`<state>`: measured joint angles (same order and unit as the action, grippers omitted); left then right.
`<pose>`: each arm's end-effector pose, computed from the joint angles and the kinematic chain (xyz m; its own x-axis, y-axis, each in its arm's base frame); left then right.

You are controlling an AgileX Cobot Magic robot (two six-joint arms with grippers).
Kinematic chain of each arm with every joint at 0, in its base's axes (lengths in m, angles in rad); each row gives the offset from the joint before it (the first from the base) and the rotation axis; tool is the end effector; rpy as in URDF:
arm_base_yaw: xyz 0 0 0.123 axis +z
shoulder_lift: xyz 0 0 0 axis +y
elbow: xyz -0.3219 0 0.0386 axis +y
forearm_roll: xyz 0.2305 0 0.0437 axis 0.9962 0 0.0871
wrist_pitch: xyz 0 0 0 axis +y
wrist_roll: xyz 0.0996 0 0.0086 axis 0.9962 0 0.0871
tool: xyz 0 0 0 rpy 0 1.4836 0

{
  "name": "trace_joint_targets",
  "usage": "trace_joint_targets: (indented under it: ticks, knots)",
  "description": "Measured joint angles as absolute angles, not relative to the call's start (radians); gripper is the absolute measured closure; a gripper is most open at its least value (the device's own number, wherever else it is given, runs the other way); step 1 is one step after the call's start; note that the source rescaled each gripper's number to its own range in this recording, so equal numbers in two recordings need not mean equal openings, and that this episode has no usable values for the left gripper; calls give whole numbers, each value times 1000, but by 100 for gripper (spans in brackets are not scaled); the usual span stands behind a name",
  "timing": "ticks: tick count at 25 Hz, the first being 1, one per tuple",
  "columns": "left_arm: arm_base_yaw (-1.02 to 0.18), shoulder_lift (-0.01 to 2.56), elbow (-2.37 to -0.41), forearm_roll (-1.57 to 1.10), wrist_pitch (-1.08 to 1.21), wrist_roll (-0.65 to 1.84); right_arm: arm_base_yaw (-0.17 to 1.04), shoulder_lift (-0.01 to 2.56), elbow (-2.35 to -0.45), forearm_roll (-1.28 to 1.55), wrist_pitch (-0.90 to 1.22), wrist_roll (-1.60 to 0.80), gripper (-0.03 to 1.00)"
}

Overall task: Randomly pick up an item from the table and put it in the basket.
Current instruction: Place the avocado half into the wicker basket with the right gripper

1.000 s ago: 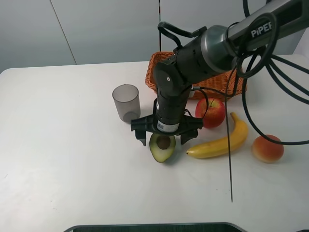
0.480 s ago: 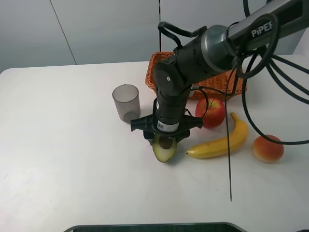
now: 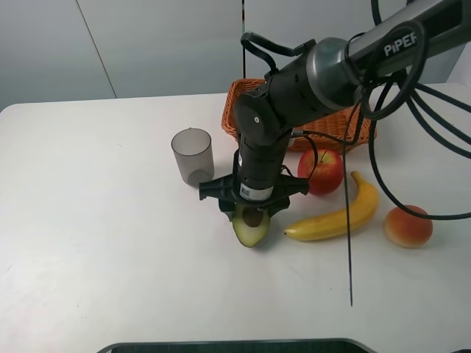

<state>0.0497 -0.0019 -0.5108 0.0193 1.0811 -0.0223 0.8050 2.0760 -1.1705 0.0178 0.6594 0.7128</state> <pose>-0.0540 -0.0010 0.2658 -0.4613 -0.0362 -0.8865 -0.0709 0.9975 -0.0038 0.2594 0.2714 0.1321 -0.9951 -0.0762 -0.0623 -0.0805 0.9943 0.0699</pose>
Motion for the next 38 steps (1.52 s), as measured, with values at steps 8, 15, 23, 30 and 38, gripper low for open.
trace_joint_targets:
  ticks: [8, 15, 23, 30, 38]
  knots:
    - [50, -2, -511, 19, 1081, -22, 805, 1964, -1171, 10, 711, 537, 96]
    - [50, -2, -511, 19, 1081, -20, 775, 1867, -1230, -63, 823, 196, 96]
    - [50, -2, -511, 19, 1081, -16, 674, 1867, -1361, -247, 867, -126, 96]
    - [50, -2, -511, 19, 1081, -16, 608, 1881, -1362, -390, 745, -283, 96]
    - [50, -2, -511, 19, 1081, -16, 542, 1962, -1362, -515, 635, -296, 96]
